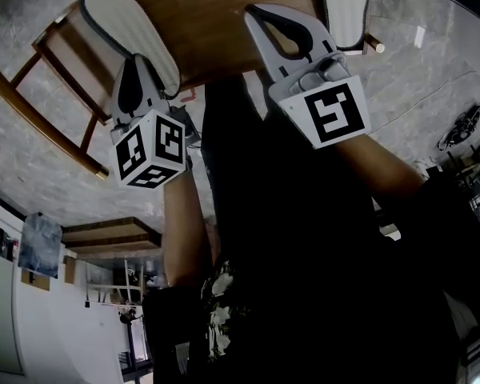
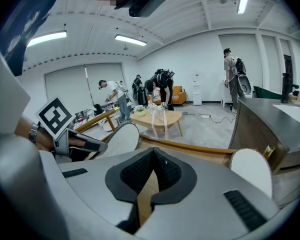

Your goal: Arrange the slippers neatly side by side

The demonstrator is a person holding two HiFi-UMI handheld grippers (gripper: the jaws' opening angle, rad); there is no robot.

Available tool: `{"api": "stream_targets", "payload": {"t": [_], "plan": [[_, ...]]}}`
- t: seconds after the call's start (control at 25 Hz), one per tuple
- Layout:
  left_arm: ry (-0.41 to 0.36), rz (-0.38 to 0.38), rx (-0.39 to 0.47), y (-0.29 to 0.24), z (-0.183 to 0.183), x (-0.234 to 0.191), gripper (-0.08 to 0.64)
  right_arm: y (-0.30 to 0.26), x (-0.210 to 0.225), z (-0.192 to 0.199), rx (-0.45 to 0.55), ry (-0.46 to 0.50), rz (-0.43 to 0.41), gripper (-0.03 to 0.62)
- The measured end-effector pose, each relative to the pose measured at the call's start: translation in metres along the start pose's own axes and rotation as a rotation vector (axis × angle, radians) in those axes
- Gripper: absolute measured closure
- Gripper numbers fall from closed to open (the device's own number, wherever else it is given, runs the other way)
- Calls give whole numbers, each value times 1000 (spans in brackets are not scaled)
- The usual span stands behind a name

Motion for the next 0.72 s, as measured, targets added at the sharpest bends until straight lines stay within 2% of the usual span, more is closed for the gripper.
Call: {"api": "stream_targets", "payload": {"t": [0.2, 0.52, 0.72], "plan": [[-63, 27, 30, 5, -2, 26, 524, 10, 10, 1, 2, -5, 13, 594], [-66, 114, 12, -1, 9, 76, 492, 28, 26, 3, 2, -6, 29, 594], [-25, 144, -30, -5, 14, 103, 462, 45, 43, 6, 0, -6, 37, 594]]}}
Point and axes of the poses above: the fingertips, and each gripper's own axes: y backward along the fingers, x to its right, z out of its underside, the point moved 1 cm from there along y, backward along the fingers, and after that the axes turned 13 degrees about -z, right-handed, at the moved point
